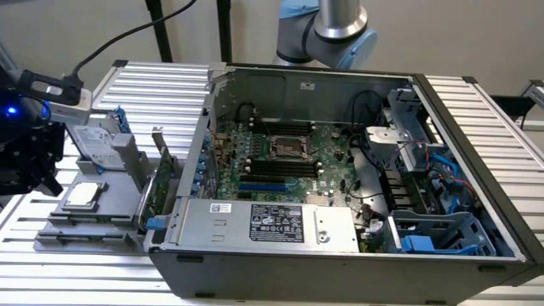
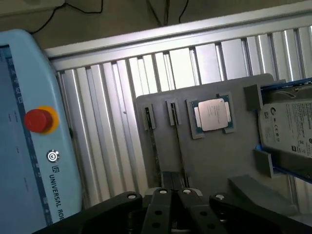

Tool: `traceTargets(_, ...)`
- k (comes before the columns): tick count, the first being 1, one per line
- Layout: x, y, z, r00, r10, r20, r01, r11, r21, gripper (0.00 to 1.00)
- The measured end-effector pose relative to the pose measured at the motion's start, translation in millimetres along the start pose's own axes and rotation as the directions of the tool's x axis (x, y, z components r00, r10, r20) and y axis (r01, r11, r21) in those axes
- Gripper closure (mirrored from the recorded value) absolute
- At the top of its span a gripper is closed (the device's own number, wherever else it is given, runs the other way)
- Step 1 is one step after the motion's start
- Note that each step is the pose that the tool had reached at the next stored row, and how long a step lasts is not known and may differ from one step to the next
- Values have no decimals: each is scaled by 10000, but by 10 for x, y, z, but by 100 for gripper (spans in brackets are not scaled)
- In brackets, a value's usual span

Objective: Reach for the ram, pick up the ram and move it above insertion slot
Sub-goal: 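Pick up the ram and move it above insertion slot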

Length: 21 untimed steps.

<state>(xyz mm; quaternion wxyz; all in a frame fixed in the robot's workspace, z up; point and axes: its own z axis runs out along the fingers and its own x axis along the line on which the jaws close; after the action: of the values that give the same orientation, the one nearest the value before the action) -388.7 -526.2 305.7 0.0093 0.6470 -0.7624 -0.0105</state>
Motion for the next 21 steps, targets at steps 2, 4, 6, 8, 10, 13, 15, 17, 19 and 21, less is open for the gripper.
traceTargets(2, 0, 0, 11, 9994, -360, -10, 360, 9994, 0, 89)
traceTargets(4, 0, -1, 21, 9974, -725, -21, 725, 9974, -1, 89)
traceTargets(6, -1, -4, 28, 9948, -1014, -31, 1014, 9948, -3, 89)
traceTargets(8, 2, -24, 37, 9932, -1164, -33, 1164, 9932, -1, 89)
traceTargets(10, 17, -47, 39, 9926, -1212, -36, 1212, 9926, -2, 89)
traceTargets(13, 50, -73, 39, 9924, -1229, -35, 1229, 9924, -4, 89)
traceTargets(15, 69, -95, 38, 9923, -1237, -33, 1237, 9923, -6, 89)
traceTargets(17, 79, -109, 37, 9923, -1241, -32, 1241, 9923, -7, 88)
traceTargets(19, 80, -109, 38, 9923, -1239, -30, 1239, 9923, -6, 76)
traceTargets(21, 82, -110, 38, 9923, -1240, -29, 1240, 9923, -6, 70)
